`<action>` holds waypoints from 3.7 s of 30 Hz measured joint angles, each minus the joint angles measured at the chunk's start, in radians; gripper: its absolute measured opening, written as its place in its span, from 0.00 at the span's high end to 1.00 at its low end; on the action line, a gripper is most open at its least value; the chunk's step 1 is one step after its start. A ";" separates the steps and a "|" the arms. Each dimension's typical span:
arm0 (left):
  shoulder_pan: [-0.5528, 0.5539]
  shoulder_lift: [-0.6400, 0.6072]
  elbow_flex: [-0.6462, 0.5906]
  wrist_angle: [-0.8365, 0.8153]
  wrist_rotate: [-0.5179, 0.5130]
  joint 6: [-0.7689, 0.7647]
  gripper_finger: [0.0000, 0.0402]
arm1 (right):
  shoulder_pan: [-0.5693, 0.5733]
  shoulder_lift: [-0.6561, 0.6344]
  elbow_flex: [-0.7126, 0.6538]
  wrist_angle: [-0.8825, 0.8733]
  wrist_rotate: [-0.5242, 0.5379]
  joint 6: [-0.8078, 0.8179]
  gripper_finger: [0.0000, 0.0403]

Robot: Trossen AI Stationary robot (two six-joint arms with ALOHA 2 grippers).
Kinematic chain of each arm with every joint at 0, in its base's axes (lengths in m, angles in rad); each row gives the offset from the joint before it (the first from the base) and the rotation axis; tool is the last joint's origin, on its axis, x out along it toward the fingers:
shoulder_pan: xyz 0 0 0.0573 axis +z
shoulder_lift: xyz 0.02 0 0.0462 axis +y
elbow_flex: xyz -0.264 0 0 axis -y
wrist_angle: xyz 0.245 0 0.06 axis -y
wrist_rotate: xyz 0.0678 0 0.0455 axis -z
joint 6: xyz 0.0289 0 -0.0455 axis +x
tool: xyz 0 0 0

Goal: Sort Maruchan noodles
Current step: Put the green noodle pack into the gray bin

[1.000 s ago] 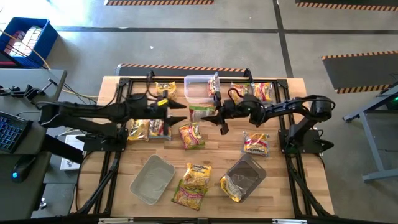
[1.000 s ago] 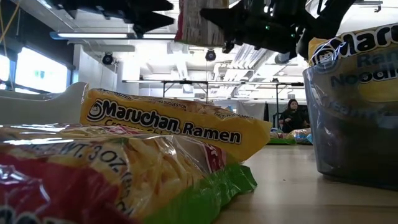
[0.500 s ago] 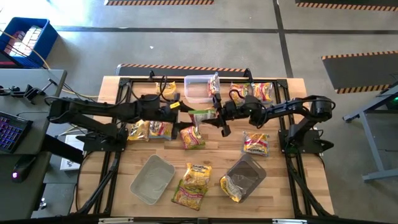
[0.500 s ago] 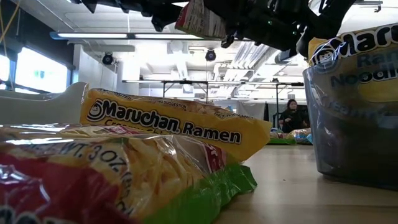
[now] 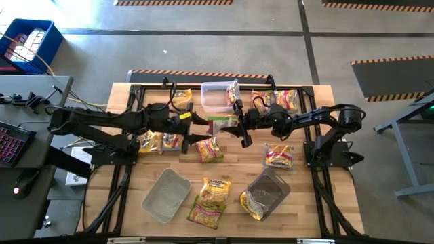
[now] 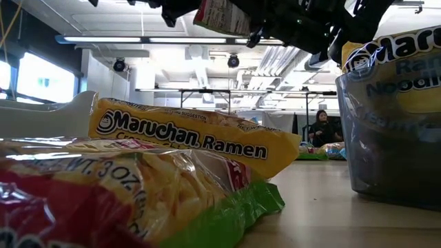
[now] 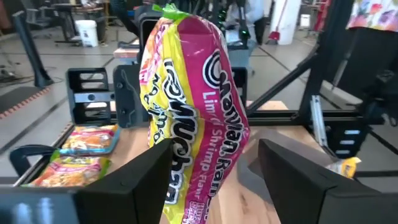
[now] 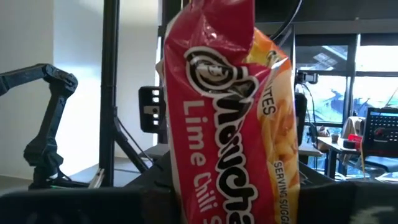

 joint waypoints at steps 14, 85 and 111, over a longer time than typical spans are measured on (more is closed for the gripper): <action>0.001 0.045 0.000 0.097 -0.087 -0.004 0.42 | 0.014 0.000 0.025 -0.030 0.021 -0.007 0.71; -0.395 0.122 -0.011 0.246 -0.794 2.136 0.42 | 0.081 -0.005 0.157 -0.331 0.013 0.864 0.70; -0.445 0.121 -0.012 0.326 -0.937 1.983 0.42 | 0.073 -0.002 0.152 -0.341 0.029 0.837 0.70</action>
